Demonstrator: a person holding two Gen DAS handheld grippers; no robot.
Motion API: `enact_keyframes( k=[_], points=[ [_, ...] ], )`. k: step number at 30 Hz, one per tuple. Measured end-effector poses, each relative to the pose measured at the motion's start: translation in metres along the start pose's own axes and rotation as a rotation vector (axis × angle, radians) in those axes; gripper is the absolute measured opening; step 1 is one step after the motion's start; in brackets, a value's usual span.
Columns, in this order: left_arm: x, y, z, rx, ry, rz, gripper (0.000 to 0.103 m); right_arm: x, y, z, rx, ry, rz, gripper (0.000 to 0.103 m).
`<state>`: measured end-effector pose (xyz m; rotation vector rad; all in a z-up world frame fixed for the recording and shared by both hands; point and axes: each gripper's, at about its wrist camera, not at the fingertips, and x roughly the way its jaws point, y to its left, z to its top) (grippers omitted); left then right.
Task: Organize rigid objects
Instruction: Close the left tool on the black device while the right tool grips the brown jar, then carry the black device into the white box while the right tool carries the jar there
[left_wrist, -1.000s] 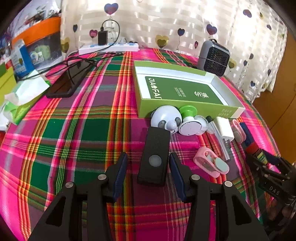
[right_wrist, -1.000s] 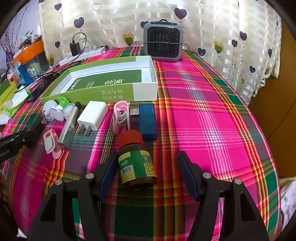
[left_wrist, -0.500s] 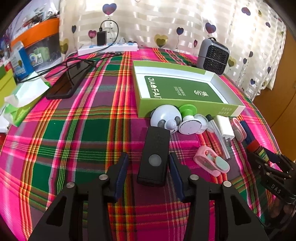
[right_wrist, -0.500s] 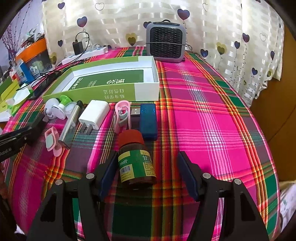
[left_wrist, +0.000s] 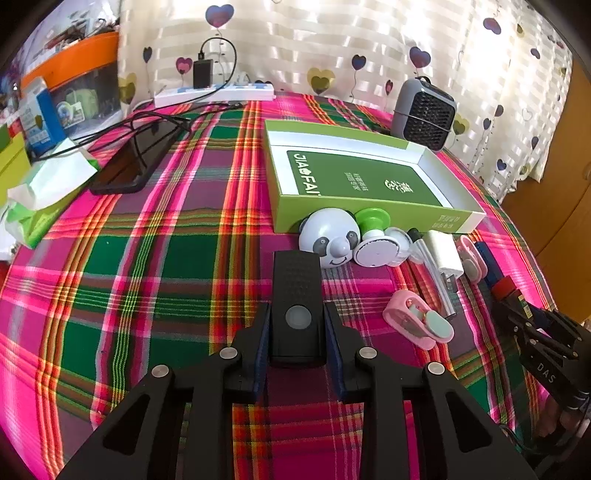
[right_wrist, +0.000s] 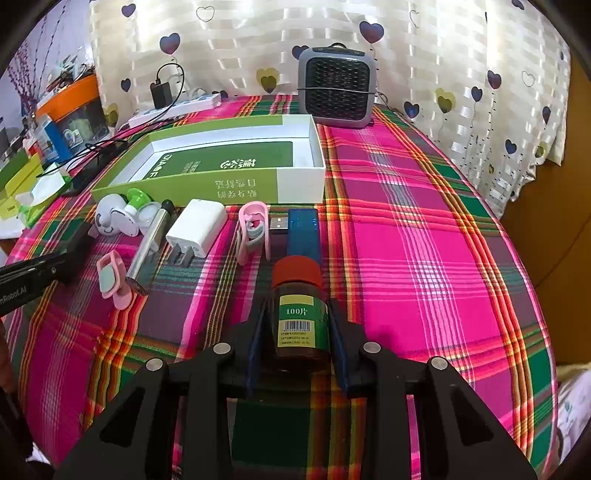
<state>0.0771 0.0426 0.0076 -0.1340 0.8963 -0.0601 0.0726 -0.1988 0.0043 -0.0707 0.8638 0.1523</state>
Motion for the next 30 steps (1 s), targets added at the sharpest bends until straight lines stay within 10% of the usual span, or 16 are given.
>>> enact_keyframes(
  k=[30],
  points=[
    [-0.018, -0.016, 0.058, 0.057, -0.057, -0.060, 0.026, -0.013, 0.005, 0.060, -0.024, -0.099, 0.067, 0.033]
  ],
)
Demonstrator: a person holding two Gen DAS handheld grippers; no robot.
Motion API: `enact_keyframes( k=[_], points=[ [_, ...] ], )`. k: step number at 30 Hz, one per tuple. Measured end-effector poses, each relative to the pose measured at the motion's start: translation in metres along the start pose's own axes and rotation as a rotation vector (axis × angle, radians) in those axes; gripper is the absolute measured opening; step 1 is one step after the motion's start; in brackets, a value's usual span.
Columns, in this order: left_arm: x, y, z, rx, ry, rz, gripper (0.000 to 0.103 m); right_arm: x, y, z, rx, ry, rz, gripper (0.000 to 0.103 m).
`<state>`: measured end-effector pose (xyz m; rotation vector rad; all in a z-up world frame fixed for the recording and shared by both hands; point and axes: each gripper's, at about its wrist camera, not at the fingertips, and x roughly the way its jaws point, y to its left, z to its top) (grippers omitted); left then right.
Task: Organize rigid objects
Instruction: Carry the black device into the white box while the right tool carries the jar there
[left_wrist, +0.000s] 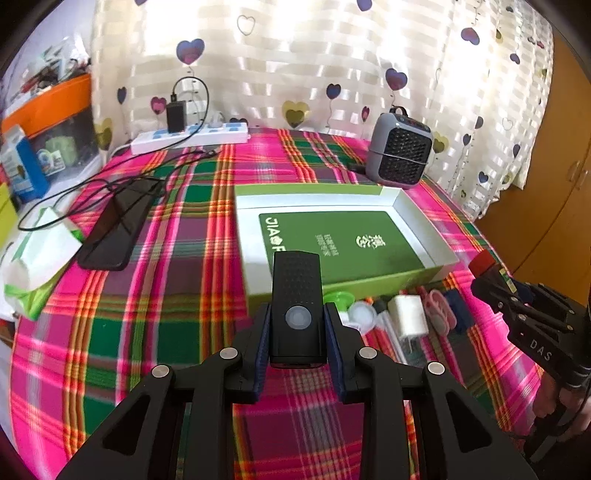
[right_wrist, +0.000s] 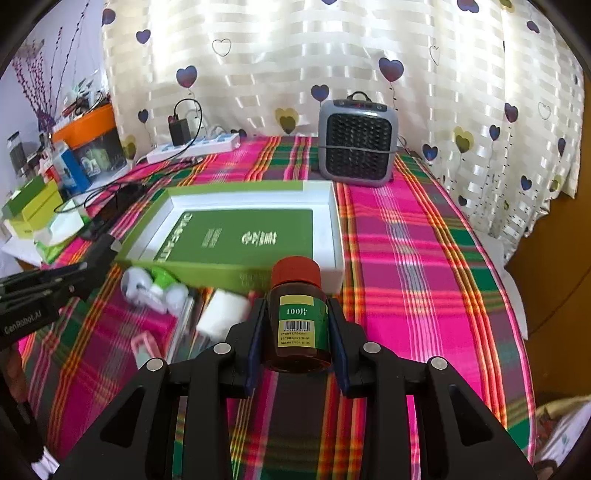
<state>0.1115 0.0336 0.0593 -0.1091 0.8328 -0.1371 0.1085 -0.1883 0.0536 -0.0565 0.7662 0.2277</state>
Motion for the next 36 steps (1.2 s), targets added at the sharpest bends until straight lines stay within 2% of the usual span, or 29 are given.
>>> enact_keyframes(
  k=[8, 18, 26, 36],
  points=[
    [0.028, 0.001, 0.026, -0.004, 0.029, -0.035, 0.026, 0.024, -0.010, 0.026, 0.008, 0.026, 0.040, 0.033],
    [0.064, 0.005, 0.055, -0.012, 0.048, -0.017, 0.026, 0.072, -0.013, 0.058, 0.002, 0.066, 0.065, 0.033],
    [0.092, 0.009, 0.063, -0.019, 0.083, -0.005, 0.026, 0.109, -0.012, 0.072, -0.007, 0.112, 0.071, 0.033],
    [0.108, 0.011, 0.065, -0.019, 0.094, 0.006, 0.026, 0.128, -0.007, 0.078, -0.023, 0.133, 0.079, 0.033]
  ],
)
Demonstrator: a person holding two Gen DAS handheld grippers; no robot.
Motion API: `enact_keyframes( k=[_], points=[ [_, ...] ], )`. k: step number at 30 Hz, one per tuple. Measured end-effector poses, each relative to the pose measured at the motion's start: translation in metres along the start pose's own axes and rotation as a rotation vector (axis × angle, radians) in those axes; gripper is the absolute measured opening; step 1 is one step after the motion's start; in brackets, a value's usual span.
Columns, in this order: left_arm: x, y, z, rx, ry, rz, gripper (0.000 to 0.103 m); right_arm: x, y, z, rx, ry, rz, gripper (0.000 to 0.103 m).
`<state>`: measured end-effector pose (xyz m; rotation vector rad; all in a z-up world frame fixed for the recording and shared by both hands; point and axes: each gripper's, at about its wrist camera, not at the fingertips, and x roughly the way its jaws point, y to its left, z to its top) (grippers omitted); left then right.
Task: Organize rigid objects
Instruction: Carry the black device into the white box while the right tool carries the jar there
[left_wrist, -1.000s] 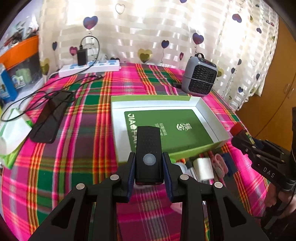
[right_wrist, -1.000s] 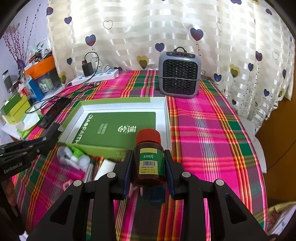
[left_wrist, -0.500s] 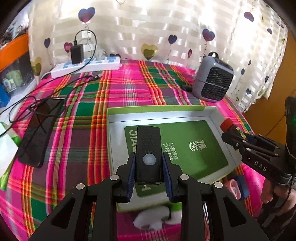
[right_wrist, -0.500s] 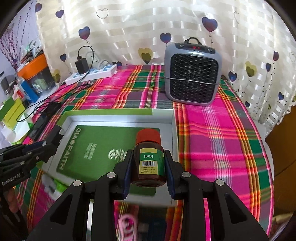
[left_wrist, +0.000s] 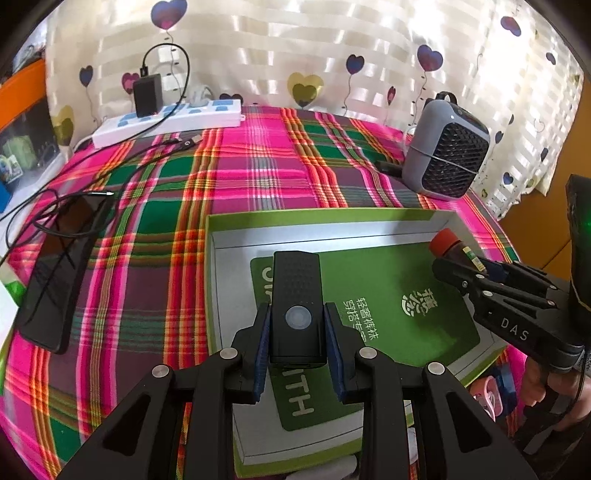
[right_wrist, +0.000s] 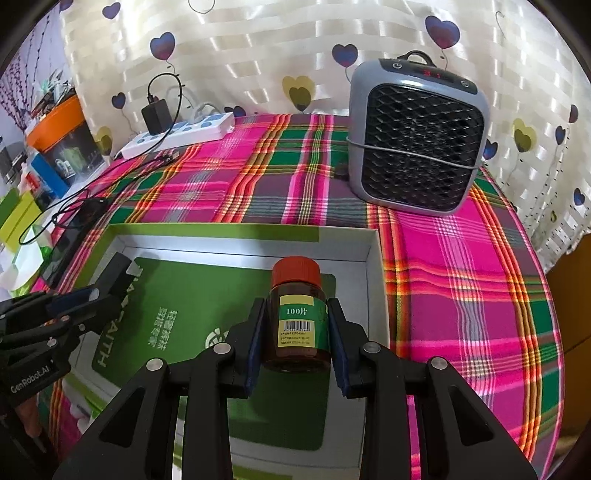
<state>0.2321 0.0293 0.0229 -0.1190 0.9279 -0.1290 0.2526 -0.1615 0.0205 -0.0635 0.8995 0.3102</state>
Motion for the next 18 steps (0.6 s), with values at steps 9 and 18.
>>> enact_keyframes(
  k=[9, 18],
  points=[
    [0.0030, -0.0036, -0.0014, 0.014, -0.005, 0.004, 0.026, 0.0074, 0.0017, 0.0001, 0.001, 0.008, -0.007, 0.033],
    [0.0032, -0.0035, -0.0016, 0.016, -0.004, 0.005, 0.026, 0.0083, 0.0041, -0.0002, -0.004, 0.003, -0.024, 0.033]
  ],
)
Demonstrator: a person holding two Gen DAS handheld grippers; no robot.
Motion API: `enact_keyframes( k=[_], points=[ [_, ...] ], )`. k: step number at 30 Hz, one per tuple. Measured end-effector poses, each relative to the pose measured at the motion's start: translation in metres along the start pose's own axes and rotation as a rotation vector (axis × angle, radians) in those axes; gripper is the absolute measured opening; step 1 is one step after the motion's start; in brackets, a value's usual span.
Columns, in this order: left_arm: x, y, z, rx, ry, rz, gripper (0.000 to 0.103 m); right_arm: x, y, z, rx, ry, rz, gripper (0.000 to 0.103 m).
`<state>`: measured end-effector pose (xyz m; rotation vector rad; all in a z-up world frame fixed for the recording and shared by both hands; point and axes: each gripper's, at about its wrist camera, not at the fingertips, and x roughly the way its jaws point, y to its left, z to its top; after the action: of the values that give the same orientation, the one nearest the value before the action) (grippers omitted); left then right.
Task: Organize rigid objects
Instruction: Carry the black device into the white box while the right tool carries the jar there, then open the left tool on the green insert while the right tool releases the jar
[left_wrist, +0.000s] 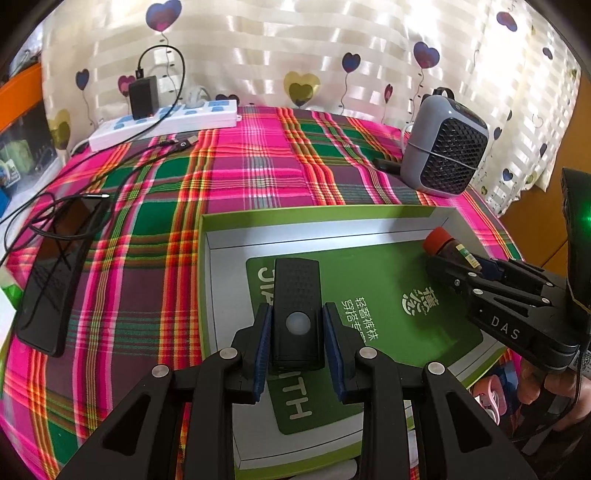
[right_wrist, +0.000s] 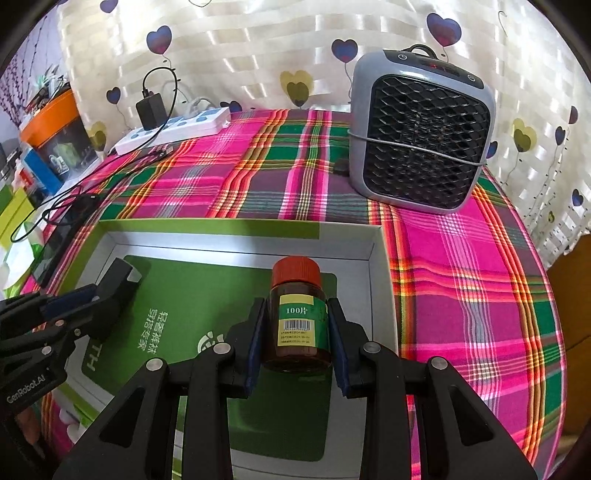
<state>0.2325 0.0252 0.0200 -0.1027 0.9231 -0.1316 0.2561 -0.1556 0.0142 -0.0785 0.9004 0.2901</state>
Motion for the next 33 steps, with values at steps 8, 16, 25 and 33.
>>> enact_keyframes(
  k=[8, 16, 25, 33],
  points=[
    [0.001, 0.000, 0.000, 0.007, 0.000, 0.005, 0.027, 0.000, -0.001, -0.001, 0.002, 0.000, 0.011, 0.033],
    [0.001, 0.000, 0.000, 0.003, -0.002, -0.012, 0.031, 0.001, -0.001, 0.000, 0.011, -0.004, 0.016, 0.034],
    [-0.011, 0.000, -0.003, 0.000, -0.026, -0.003, 0.039, -0.003, 0.000, -0.003, 0.024, -0.014, 0.023, 0.049],
    [-0.028, -0.001, -0.012, -0.006, -0.050, -0.008, 0.039, -0.019, 0.000, -0.011, 0.043, -0.045, 0.031, 0.049]
  ],
)
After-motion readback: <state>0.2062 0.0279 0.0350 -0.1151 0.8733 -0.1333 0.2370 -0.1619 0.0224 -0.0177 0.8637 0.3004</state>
